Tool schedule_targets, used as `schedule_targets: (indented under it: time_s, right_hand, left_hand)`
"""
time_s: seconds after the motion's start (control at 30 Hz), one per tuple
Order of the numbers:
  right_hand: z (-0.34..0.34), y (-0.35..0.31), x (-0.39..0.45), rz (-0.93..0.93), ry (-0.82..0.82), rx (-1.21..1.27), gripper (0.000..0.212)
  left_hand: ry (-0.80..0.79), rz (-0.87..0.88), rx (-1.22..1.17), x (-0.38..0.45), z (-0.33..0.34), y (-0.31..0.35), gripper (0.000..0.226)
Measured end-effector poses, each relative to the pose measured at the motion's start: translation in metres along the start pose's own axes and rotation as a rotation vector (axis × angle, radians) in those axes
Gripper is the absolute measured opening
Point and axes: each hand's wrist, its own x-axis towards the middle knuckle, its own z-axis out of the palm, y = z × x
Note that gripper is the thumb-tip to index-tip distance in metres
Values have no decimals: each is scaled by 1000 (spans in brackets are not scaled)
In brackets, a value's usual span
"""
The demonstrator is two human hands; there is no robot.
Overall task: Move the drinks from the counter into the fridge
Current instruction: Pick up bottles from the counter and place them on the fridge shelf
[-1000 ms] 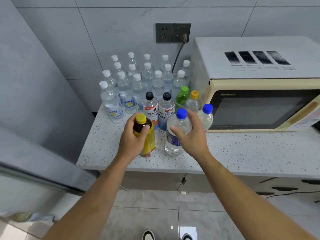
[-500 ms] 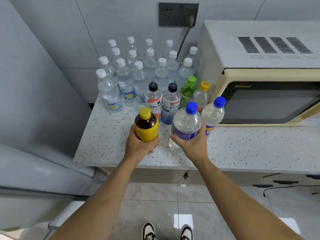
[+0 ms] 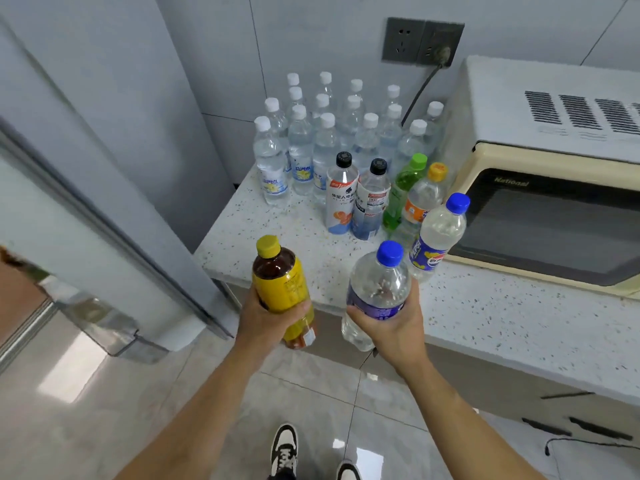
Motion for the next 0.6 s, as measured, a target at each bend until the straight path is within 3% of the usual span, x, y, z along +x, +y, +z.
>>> schedule_targets:
  time_s: [0.27, 0.6]
  right_hand:
    - [20, 2, -63, 26, -319, 13, 85]
    - [140, -3, -143, -13, -730, 21, 83]
  left_hand:
    - [227, -57, -161, -114, -53, -40, 62]
    - [627, -160, -273, -231, -154, -96, 60]
